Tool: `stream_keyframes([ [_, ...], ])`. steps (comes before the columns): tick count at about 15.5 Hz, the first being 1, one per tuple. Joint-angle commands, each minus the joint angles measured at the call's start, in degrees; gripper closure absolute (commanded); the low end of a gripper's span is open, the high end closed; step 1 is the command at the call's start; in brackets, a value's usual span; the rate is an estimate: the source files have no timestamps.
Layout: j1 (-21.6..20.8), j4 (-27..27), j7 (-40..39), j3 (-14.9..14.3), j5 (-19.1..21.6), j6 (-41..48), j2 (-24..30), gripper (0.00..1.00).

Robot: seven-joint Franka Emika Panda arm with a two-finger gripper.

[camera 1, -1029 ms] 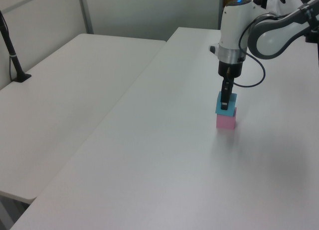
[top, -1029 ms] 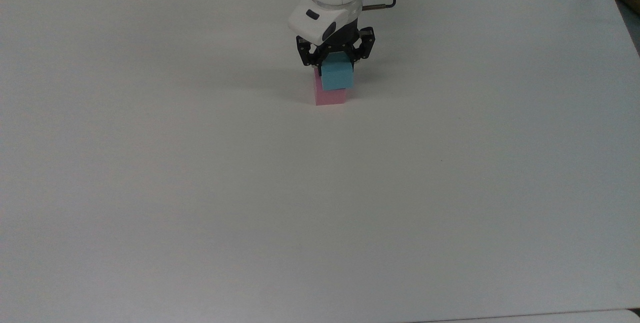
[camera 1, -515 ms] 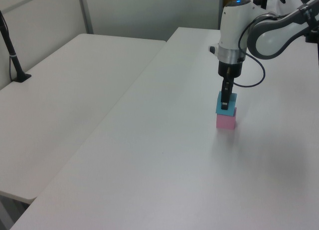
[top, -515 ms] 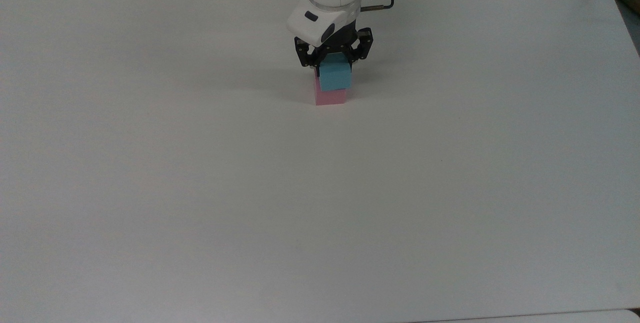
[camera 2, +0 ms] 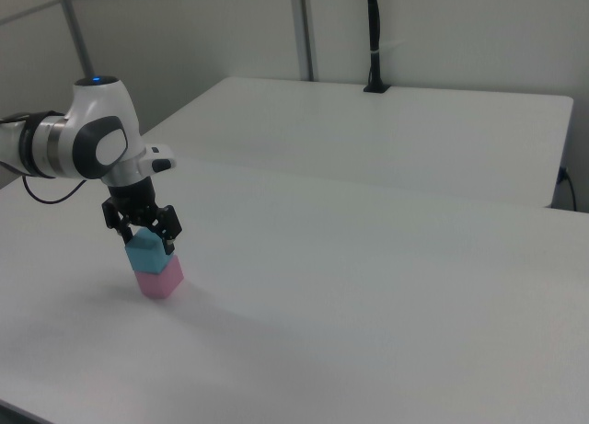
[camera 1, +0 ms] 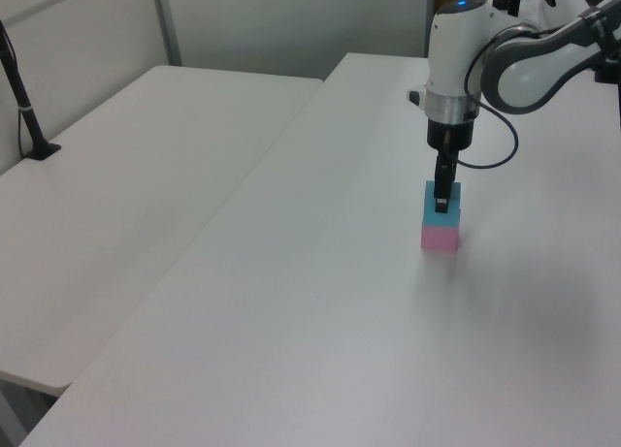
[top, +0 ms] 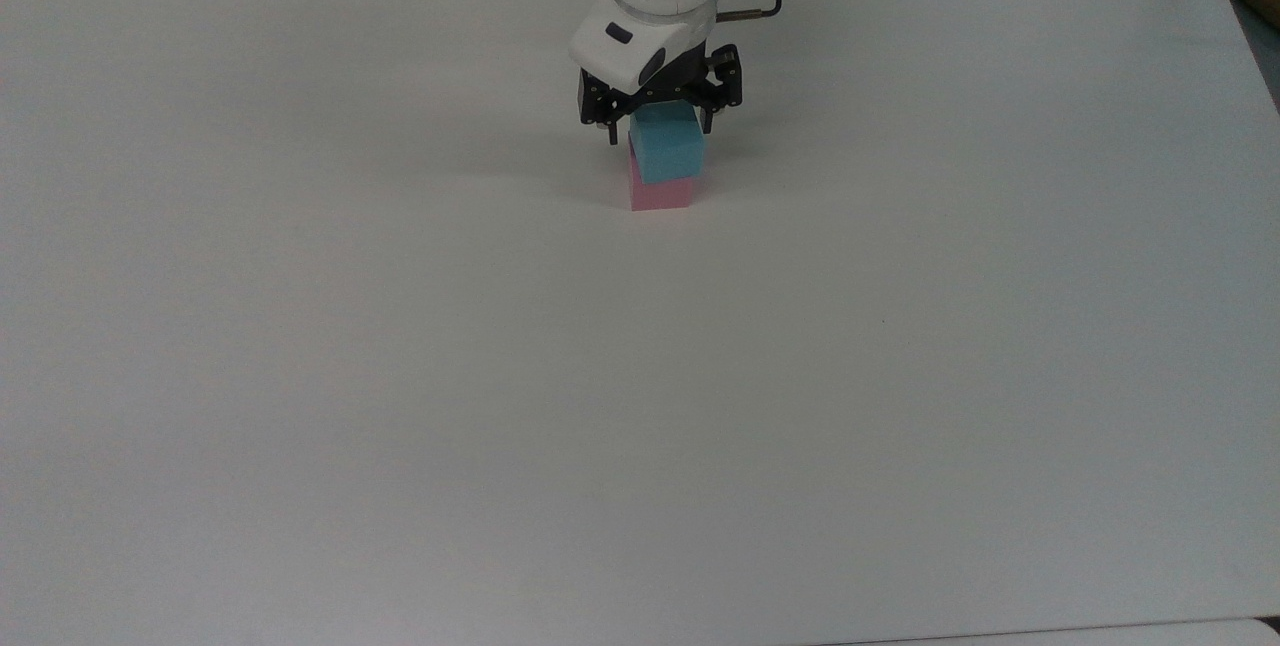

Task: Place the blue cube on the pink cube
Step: 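Open the gripper and raise it off the stacked cubes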

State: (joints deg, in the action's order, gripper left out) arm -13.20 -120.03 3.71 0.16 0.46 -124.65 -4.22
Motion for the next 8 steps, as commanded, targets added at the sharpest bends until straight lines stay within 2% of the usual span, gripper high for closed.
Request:
stream_keyframes([
  [1,0.1,1.2,-0.7,-0.1,-1.0,4.7,2.4,0.00],
  [8,0.0,10.4,-0.4,-0.1,-0.9,16.3,3.2,0.00],
])
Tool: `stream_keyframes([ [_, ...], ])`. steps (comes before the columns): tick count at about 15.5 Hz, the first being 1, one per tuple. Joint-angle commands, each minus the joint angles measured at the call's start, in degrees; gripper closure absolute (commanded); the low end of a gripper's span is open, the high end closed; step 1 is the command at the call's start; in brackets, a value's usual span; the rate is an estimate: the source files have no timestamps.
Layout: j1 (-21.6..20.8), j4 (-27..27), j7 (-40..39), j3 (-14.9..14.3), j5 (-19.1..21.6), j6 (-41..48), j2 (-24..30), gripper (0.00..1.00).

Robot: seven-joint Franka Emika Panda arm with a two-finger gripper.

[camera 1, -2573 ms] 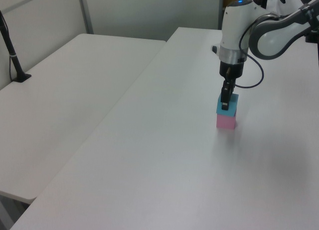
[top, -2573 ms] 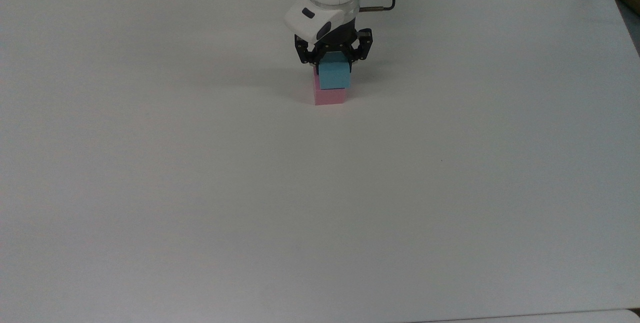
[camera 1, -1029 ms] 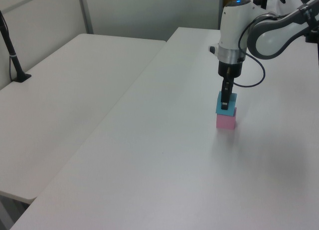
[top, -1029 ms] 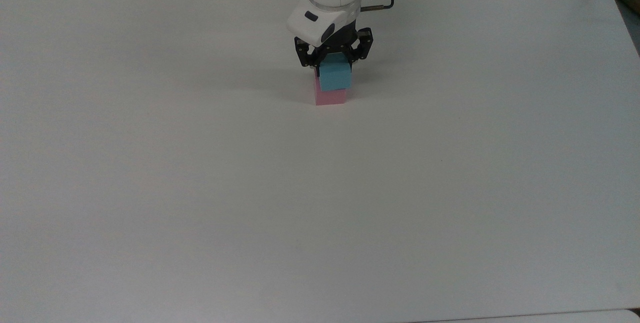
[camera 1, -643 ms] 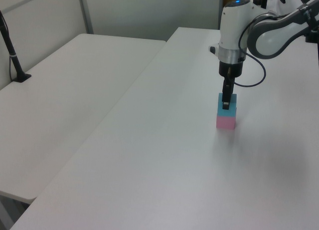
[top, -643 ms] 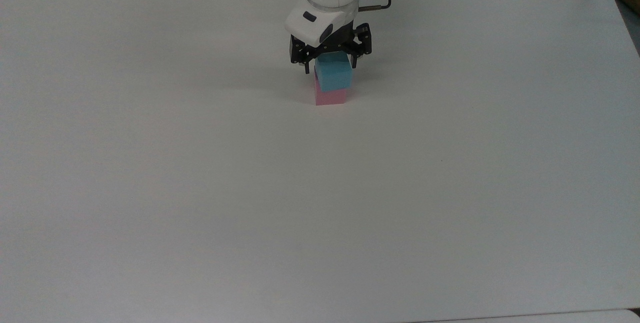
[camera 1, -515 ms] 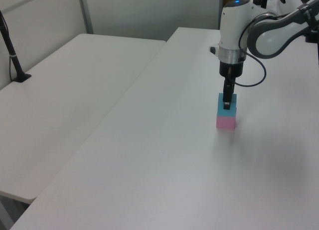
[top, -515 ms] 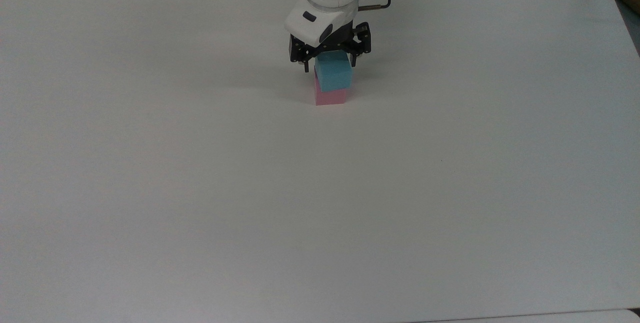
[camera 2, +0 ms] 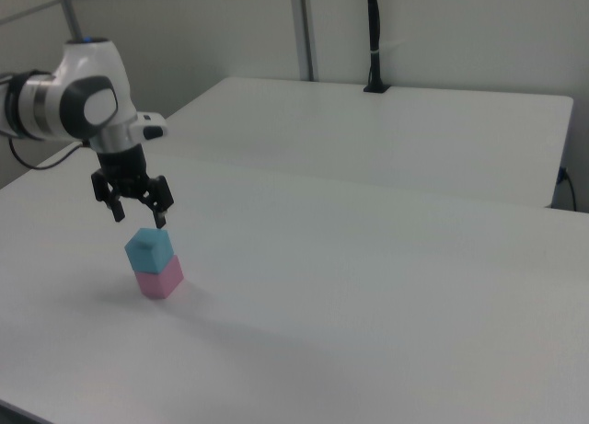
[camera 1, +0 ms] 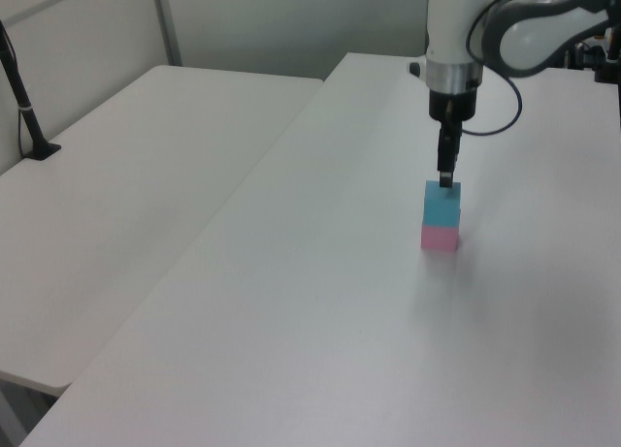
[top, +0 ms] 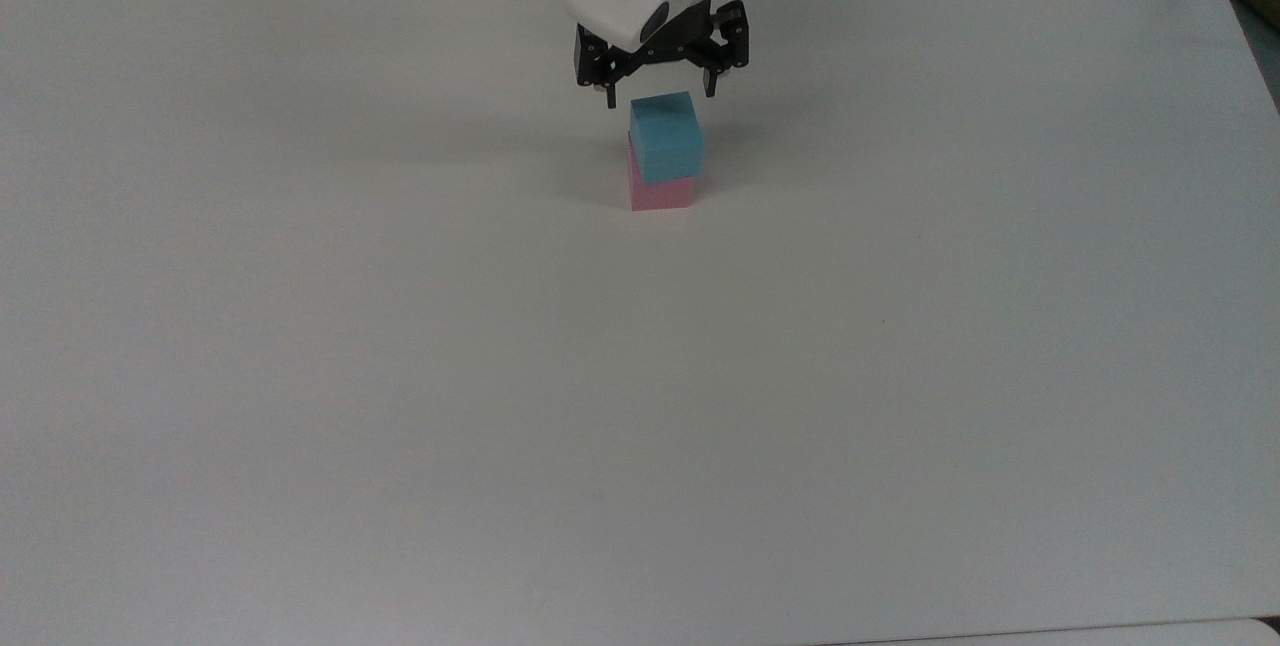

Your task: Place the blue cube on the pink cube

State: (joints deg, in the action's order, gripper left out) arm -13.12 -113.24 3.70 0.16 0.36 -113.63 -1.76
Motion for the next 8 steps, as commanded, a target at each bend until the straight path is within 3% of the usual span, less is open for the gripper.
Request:
stream_keyframes([
  [1,-0.1,4.7,-0.4,-0.2,-0.8,6.8,1.1,0.00],
  [3,0.2,7.3,-0.4,-0.8,-1.2,10.2,2.1,0.00],
  [6,3.8,13.1,-1.0,-1.4,-5.0,17.1,3.1,0.00],
  [8,6.3,15.7,-1.0,-1.5,-5.4,18.4,3.2,0.00],
])
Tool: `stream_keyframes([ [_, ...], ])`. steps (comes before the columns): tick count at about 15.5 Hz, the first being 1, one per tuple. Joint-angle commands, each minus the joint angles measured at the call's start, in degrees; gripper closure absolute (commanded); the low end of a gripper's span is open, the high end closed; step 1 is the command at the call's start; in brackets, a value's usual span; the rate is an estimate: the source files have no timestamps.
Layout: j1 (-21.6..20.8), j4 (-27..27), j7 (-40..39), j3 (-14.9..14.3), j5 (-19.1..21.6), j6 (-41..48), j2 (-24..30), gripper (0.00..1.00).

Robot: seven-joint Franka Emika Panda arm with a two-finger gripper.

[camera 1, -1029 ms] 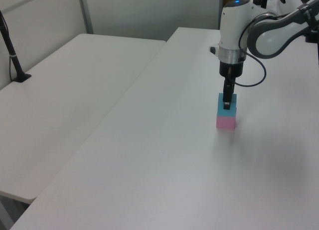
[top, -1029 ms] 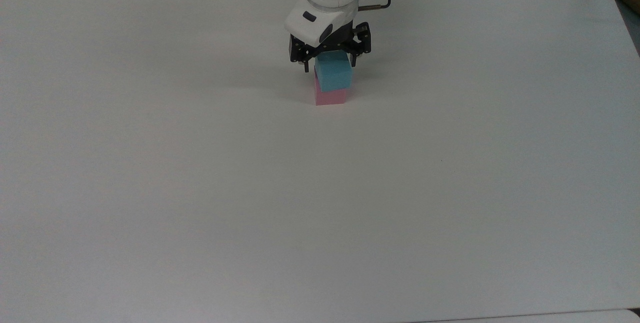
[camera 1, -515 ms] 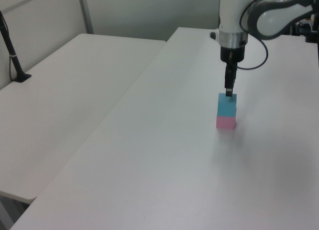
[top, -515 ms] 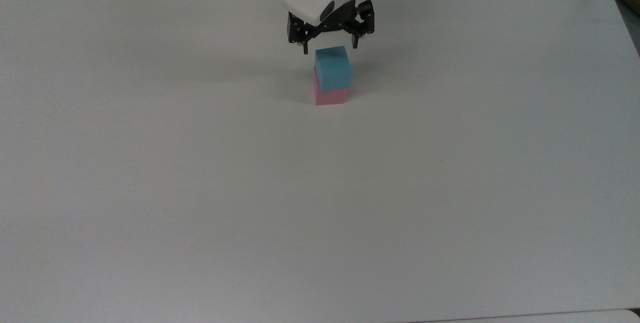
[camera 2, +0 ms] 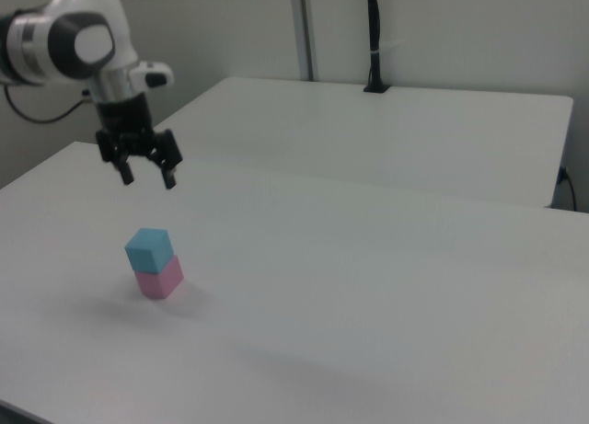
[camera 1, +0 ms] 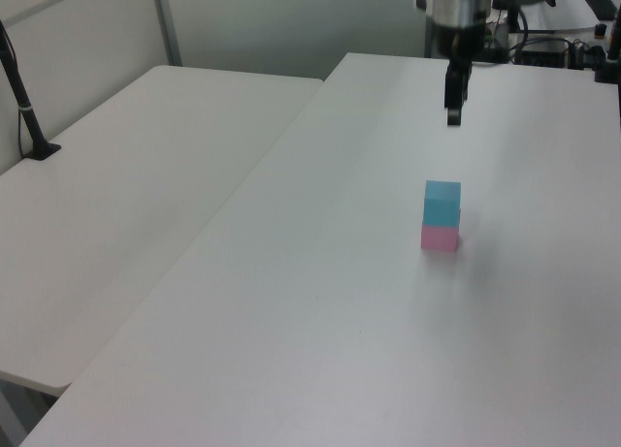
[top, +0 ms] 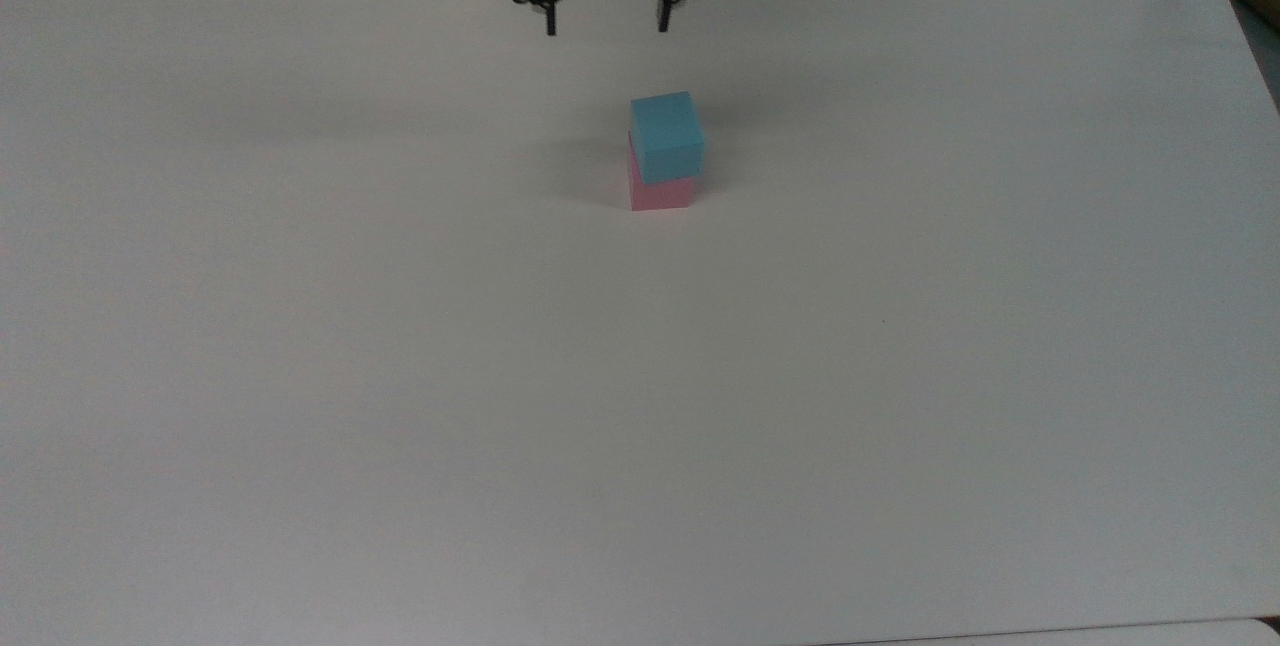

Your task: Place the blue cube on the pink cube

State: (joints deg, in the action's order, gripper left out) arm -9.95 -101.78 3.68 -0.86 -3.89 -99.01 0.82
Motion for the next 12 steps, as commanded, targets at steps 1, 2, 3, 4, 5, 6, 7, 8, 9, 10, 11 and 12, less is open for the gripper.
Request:
stream_keyframes([
  [1,4.4,5.0,-0.8,-0.5,-1.1,3.8,0.6,0.00],
  [2,5.6,6.0,-0.9,-0.5,-1.2,3.8,0.6,0.00],
  [3,6.9,7.0,-1.0,-0.6,-1.2,3.9,0.6,0.00],
  [4,8.0,7.6,-1.0,-0.6,-1.1,4.1,0.6,0.00],
  [5,8.4,7.9,-1.0,-0.6,-1.0,5.0,0.5,0.00],
  [6,8.5,8.3,-2.0,-0.6,-0.9,5.8,0.3,0.00],
  [7,8.5,8.4,-2.9,-0.6,-0.9,6.3,0.2,0.00],
  [8,8.5,8.4,-3.4,-0.6,-0.9,6.5,0.1,0.00],
  [9,8.5,8.4,-3.6,-0.6,-0.7,6.5,0.1,0.00],
  [10,8.6,8.4,-3.6,-0.6,-0.3,6.6,0.1,0.00],
  [11,8.6,8.4,-3.5,-0.6,-0.3,6.6,0.2,0.00],
  [12,8.6,8.4,-3.4,-0.6,-0.2,6.9,0.3,0.00],
])
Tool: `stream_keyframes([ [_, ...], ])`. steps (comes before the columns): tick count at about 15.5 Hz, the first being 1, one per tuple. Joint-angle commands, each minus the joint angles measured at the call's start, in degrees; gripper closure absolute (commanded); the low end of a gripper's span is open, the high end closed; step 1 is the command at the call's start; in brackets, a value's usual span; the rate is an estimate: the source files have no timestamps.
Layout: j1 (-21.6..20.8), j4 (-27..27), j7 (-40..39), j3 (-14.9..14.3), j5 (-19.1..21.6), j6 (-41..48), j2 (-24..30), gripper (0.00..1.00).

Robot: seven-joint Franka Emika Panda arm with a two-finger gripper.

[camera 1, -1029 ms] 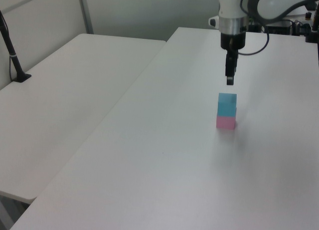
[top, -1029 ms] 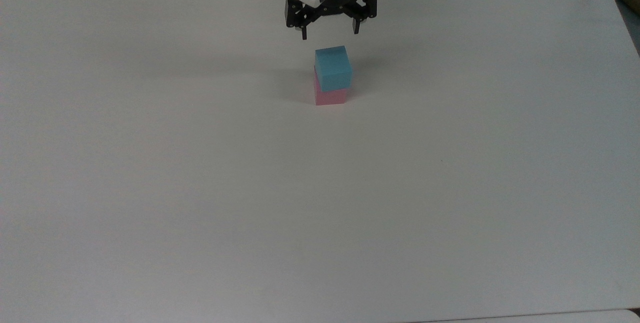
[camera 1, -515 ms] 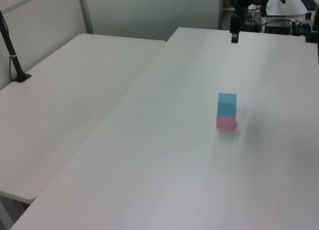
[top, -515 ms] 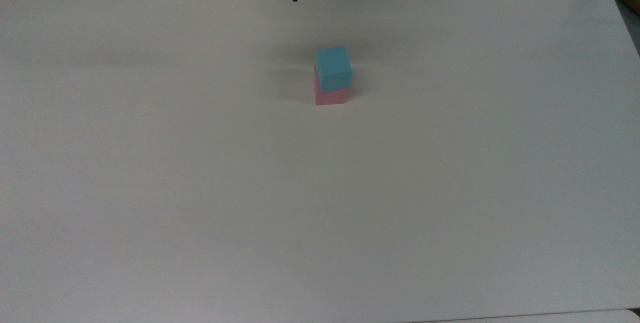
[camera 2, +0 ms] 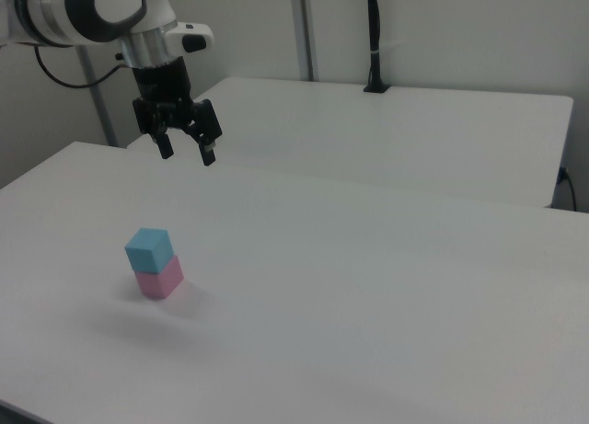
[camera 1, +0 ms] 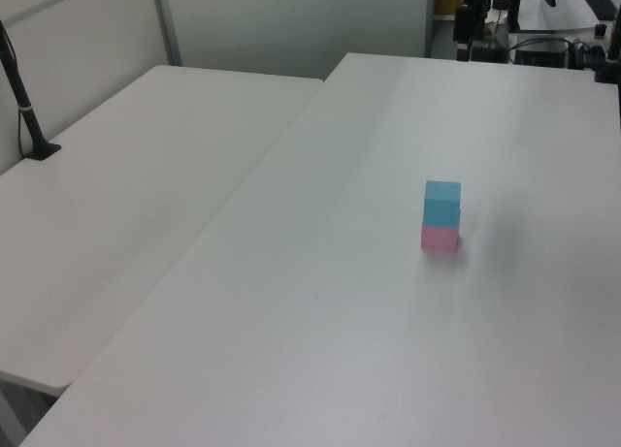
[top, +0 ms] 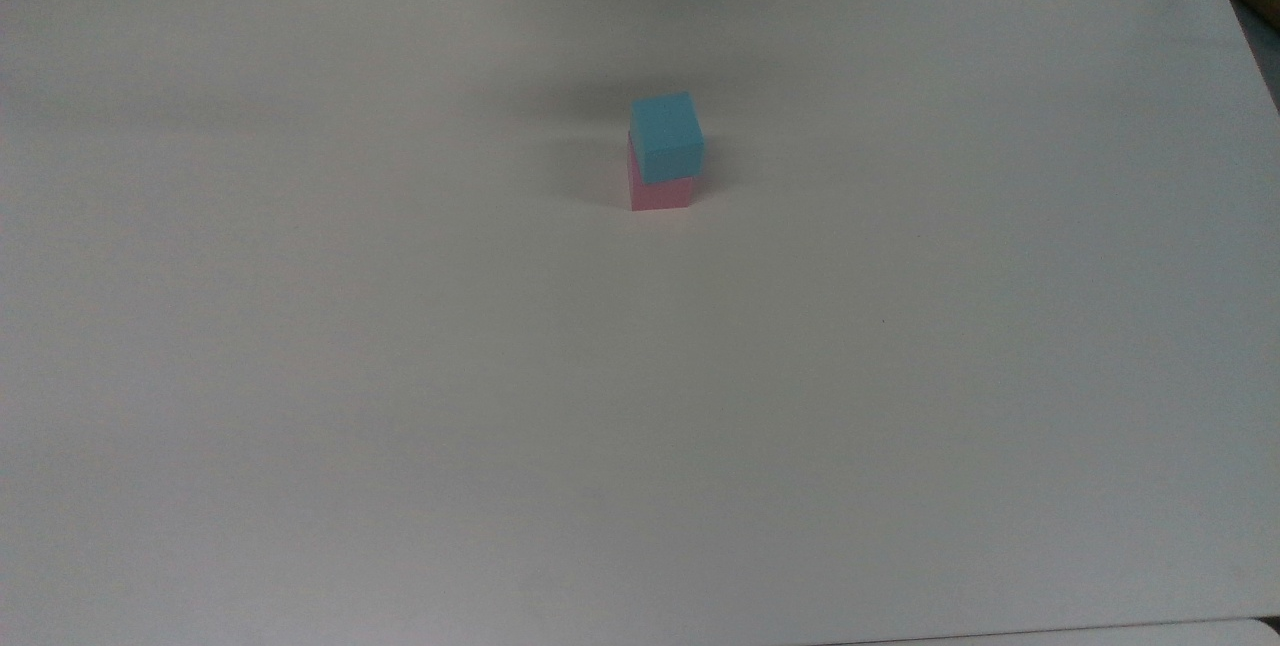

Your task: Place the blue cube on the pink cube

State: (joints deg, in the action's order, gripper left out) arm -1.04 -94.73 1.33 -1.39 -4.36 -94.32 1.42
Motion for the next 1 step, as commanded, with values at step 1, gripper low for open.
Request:
stream_keyframes([
  [1,-0.3,1.4,-1.1,-0.1,0.2,2.7,-0.4,0.00],
])
